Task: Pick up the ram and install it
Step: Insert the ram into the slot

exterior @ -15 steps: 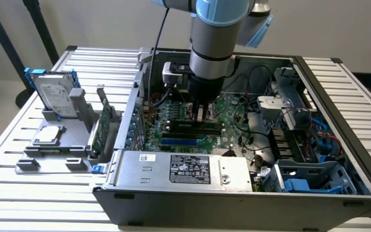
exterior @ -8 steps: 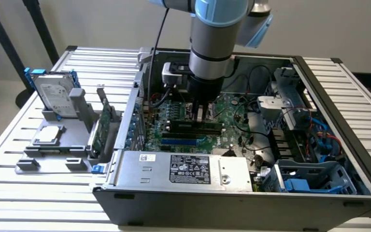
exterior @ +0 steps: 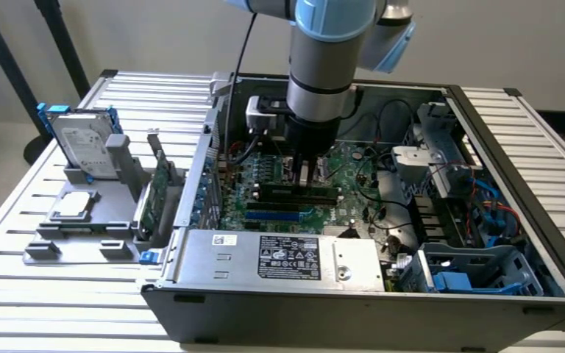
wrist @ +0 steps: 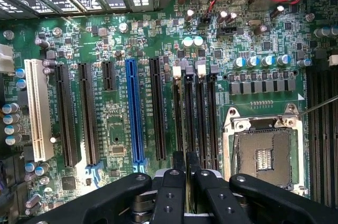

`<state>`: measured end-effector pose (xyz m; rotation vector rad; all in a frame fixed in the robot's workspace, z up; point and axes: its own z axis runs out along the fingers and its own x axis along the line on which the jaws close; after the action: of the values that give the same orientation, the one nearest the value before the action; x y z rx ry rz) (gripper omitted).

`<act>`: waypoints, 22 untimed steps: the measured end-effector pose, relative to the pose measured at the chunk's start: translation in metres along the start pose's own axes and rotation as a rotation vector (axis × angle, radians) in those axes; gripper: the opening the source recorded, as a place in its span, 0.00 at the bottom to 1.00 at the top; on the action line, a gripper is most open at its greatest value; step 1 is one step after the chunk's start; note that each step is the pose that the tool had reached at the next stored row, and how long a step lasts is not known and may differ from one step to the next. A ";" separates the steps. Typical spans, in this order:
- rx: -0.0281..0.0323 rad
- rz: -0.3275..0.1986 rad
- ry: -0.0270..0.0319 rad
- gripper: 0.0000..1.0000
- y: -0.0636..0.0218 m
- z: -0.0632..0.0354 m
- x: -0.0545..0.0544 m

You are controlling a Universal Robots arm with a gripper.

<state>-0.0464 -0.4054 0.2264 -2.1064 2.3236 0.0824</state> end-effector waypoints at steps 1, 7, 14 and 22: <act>0.0009 0.000 -0.0002 0.14 0.0001 0.0004 0.000; 0.0049 0.000 -0.0004 0.14 0.0010 0.0017 0.000; 0.0055 -0.001 -0.0002 0.14 0.0010 0.0019 0.000; 0.0055 -0.002 0.0004 0.14 -0.0003 0.0018 0.000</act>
<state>-0.0461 -0.4053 0.2246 -2.1062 2.3193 0.0755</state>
